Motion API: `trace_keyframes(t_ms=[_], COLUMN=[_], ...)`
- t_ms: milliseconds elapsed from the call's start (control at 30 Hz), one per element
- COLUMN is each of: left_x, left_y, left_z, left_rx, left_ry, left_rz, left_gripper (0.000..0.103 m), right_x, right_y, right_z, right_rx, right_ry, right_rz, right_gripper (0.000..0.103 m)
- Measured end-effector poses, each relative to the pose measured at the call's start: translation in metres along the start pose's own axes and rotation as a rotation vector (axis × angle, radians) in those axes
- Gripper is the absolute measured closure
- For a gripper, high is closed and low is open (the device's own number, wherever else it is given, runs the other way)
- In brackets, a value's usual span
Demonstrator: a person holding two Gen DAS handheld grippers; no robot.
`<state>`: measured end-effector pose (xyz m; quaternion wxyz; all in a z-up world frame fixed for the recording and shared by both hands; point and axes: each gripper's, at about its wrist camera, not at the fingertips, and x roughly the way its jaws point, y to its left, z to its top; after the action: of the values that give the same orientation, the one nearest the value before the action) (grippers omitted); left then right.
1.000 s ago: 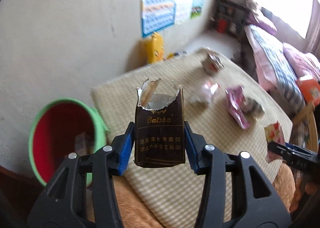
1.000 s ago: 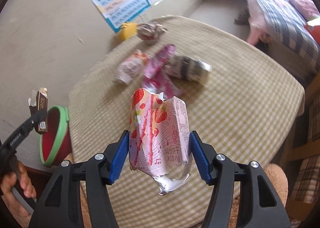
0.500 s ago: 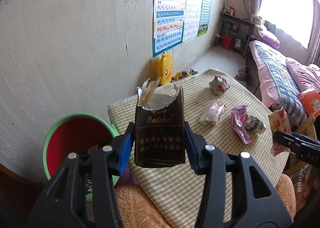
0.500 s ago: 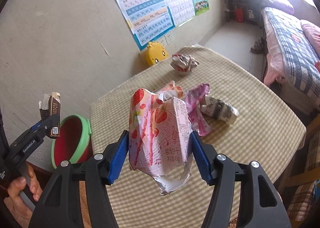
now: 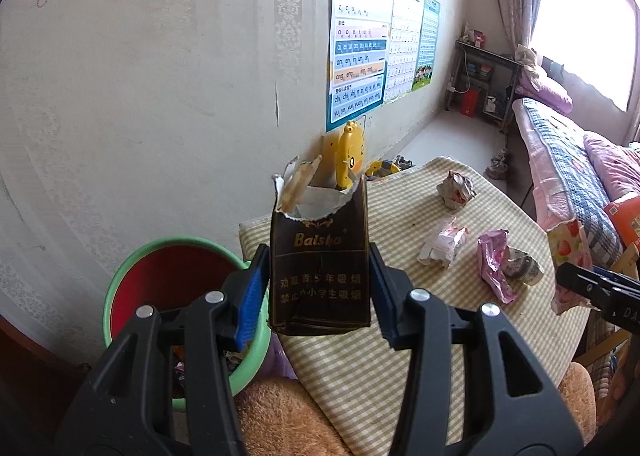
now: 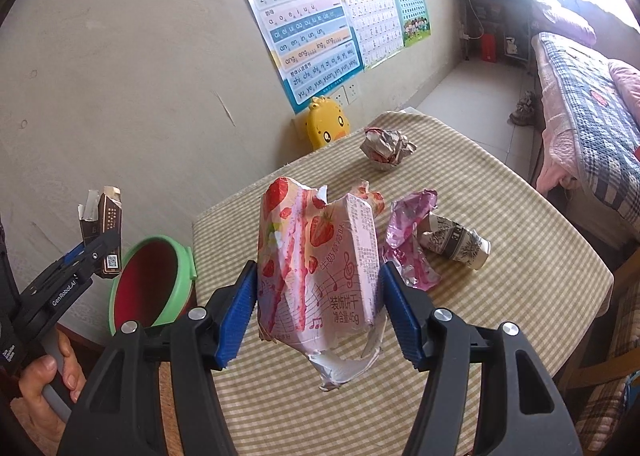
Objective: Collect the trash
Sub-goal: 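Carry the cigarette box to the bucket with left tool while right tool carries the packet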
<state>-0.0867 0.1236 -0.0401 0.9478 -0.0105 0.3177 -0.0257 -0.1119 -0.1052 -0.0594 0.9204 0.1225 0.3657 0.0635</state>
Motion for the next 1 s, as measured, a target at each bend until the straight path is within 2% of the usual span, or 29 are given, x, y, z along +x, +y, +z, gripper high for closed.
trace_keyframes(t_ms=[500, 667, 1000], left_x=[0.002, 0.005, 0.011], left_y=[0.003, 0.007, 0.039], left_z=[-0.001, -0.002, -0.004], left_rx=[-0.011, -0.018, -0.073], left_ry=[-0.009, -0.012, -0.003], left_rz=[0.043, 0.077, 0.132], left_gripper=[0.057, 0.057, 0.057], right_x=[0.005, 0.008, 0.02], right_y=[0.01, 0.016, 0.049], right_z=[0.0, 0.001, 0.009], right_rx=[-0.023, -0.036, -0.096], right_ry=[-0.001, 0.003, 0.017], right_rz=[0.014, 0.021, 0.058], right_gripper=[0.044, 0.044, 0.044])
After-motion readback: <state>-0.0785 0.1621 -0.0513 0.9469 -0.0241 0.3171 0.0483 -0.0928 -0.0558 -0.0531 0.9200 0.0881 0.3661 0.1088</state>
